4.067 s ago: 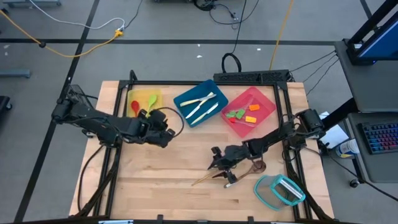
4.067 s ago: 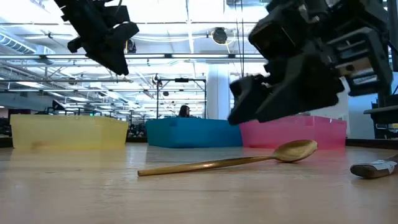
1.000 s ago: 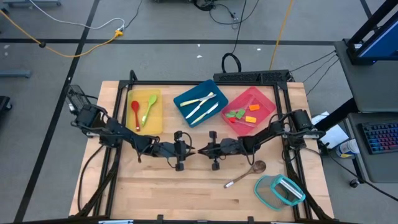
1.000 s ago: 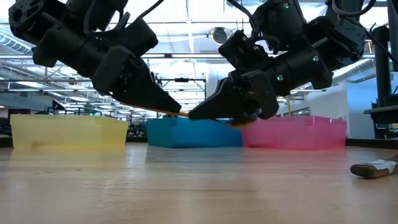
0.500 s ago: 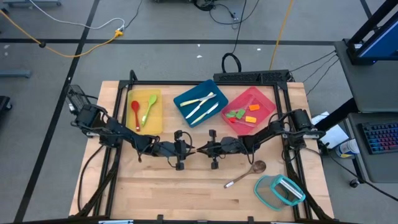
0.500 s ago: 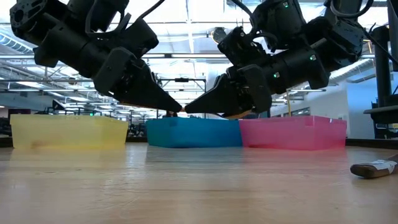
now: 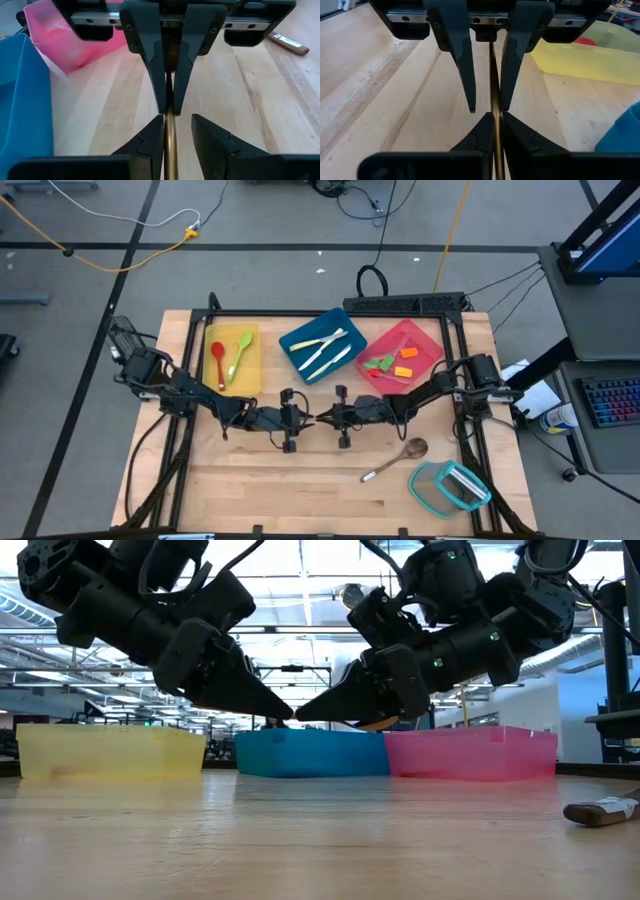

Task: Pick & Place Kitchen Items
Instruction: Put the gold spoon into the yellow bin

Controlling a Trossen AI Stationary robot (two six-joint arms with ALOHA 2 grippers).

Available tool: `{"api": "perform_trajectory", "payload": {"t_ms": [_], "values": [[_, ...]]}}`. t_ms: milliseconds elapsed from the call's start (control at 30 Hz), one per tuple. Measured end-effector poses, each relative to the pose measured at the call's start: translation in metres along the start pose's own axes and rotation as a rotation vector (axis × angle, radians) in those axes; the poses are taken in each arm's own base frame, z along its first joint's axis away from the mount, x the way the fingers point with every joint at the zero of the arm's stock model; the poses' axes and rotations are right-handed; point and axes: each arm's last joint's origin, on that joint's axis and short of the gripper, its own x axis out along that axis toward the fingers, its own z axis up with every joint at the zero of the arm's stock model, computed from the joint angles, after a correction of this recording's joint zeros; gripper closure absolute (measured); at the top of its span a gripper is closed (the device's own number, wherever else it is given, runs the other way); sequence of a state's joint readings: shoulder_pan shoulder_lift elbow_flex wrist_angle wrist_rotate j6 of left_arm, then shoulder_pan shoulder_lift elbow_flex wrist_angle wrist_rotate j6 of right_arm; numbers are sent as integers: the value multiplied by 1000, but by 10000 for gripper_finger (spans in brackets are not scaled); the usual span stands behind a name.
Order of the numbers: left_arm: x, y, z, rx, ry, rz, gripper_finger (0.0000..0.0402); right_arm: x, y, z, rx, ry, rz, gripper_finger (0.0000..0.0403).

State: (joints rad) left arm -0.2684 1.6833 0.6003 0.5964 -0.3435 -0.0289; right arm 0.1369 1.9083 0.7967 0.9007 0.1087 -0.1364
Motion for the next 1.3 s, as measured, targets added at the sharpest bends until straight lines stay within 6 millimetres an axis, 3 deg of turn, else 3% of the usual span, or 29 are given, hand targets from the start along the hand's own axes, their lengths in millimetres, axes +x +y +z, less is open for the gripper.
{"api": "perform_trajectory", "payload": {"t_ms": [900,1200,1300], "values": [[0,0,0,22,0,-5,301,0,1,1,23,-11,33,385],[1,2,0,45,2,5,379,0,2,1,25,-11,37,385],[2,5,0,39,5,9,382,0,4,1,18,-10,37,385]]}}
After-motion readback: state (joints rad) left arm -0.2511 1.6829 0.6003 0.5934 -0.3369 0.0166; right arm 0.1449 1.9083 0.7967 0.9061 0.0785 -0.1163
